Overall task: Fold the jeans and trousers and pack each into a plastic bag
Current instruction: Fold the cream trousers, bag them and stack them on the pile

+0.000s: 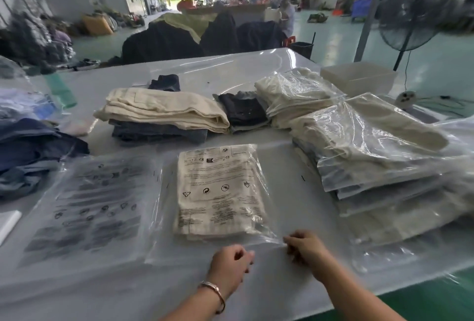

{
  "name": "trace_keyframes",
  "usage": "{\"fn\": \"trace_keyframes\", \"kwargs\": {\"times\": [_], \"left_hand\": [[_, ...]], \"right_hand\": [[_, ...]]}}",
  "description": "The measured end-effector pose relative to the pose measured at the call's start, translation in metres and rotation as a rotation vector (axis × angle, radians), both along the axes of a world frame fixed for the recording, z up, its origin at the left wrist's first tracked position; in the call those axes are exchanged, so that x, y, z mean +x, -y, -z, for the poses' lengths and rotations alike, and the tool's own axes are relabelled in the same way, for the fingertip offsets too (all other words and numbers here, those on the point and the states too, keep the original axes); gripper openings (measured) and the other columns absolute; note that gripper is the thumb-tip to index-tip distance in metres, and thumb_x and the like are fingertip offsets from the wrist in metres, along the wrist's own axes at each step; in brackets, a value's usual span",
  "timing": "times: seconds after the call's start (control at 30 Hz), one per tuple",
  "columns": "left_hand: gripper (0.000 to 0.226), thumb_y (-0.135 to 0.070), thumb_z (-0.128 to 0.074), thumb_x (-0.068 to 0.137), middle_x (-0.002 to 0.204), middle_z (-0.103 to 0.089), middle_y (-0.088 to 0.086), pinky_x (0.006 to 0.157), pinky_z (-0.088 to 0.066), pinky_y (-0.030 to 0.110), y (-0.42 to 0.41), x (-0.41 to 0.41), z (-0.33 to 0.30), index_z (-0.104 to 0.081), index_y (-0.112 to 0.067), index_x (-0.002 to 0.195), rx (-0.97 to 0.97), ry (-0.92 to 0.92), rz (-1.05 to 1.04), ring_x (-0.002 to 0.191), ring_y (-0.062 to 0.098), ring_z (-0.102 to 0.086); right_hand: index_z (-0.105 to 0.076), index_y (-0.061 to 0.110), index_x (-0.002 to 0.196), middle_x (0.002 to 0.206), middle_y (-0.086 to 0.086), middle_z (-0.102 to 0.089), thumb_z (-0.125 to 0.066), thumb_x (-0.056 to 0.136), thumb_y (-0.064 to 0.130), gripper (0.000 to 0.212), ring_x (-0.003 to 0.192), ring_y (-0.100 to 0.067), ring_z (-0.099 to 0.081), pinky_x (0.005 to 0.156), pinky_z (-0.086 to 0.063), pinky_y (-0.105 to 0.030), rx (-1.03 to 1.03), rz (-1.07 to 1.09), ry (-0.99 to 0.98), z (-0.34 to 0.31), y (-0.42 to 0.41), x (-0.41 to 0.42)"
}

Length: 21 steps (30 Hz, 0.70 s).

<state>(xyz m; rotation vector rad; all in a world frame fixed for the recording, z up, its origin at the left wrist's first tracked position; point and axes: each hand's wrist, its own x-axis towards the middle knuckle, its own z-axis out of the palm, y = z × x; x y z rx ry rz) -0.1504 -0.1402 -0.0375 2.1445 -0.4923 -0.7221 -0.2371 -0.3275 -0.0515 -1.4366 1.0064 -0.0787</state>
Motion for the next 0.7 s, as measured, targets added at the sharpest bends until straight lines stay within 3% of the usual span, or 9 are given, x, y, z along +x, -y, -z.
{"fn": "trace_keyframes", "kwargs": {"times": [0.03,0.1,0.2,0.27,0.37,0.47,0.7], "left_hand": [[0.026,-0.031,-0.06,0.092,0.055,-0.062,-0.005,0.041,-0.038,0.022,0.019,-0.013,0.002,-0.06,-0.015,0.072,-0.028,-0.269,-0.026,0.041,0.007,-0.053],[0.027,-0.032,-0.058,0.094,0.052,-0.064,-0.002,0.033,-0.03,0.016,0.049,-0.031,0.009,-0.06,-0.009,0.079,-0.147,-0.62,-0.167,0.037,0.006,-0.055],[0.02,-0.025,-0.063,0.091,0.057,-0.065,0.002,0.031,-0.025,0.012,0.078,-0.044,0.015,-0.063,-0.007,0.083,-0.369,-0.796,-0.437,0.038,0.004,-0.054],[0.017,-0.019,-0.067,0.088,0.053,-0.063,0.001,0.031,-0.024,0.012,0.089,-0.047,0.015,-0.063,-0.008,0.075,-0.43,-0.763,-0.53,0.035,0.003,-0.051],[0.025,-0.013,-0.073,0.082,0.044,-0.057,-0.003,0.031,-0.025,0.015,0.097,-0.053,0.016,-0.059,-0.009,0.061,-0.363,-0.566,-0.588,0.03,0.003,-0.045],[0.027,-0.015,-0.072,0.083,0.039,-0.055,-0.005,0.03,-0.026,0.015,0.101,-0.057,0.015,-0.058,-0.008,0.061,-0.271,-0.463,-0.56,0.029,0.003,-0.047],[0.024,-0.008,-0.059,0.091,0.046,-0.059,-0.002,0.031,-0.026,0.014,0.099,-0.052,0.015,-0.059,-0.007,0.067,-0.289,-0.475,-0.599,0.033,0.004,-0.054]], "right_hand": [[-0.055,0.005,0.069,0.047,-0.007,-0.055,-0.061,0.09,0.005,0.022,0.029,-0.012,-0.045,0.033,-0.031,-0.015,0.03,-0.022,0.005,0.0,0.003,-0.001],[-0.057,0.003,0.073,0.05,-0.008,-0.058,-0.062,0.09,0.005,0.017,0.034,-0.014,-0.049,0.036,-0.035,-0.018,0.083,-0.071,0.028,0.001,0.007,-0.003],[-0.057,0.001,0.079,0.054,-0.011,-0.059,-0.061,0.089,0.001,0.01,0.042,-0.018,-0.052,0.041,-0.041,-0.023,0.146,-0.108,0.088,0.006,0.012,-0.005],[-0.056,0.001,0.081,0.057,-0.012,-0.058,-0.061,0.088,-0.001,0.009,0.047,-0.02,-0.051,0.045,-0.041,-0.025,0.145,-0.111,0.12,0.012,0.012,-0.006],[-0.055,0.002,0.086,0.065,-0.011,-0.058,-0.059,0.087,-0.007,0.01,0.051,-0.019,-0.051,0.045,-0.039,-0.025,0.094,-0.115,0.156,0.016,0.01,-0.005],[-0.056,0.001,0.092,0.072,-0.012,-0.058,-0.056,0.086,-0.012,0.015,0.049,-0.016,-0.052,0.04,-0.042,-0.021,0.088,-0.089,0.194,0.02,0.01,-0.006],[-0.056,0.008,0.099,0.06,-0.01,-0.054,-0.055,0.083,-0.016,0.029,0.04,-0.011,-0.049,0.038,-0.039,-0.02,0.03,-0.039,0.242,0.023,0.011,-0.009]]}}
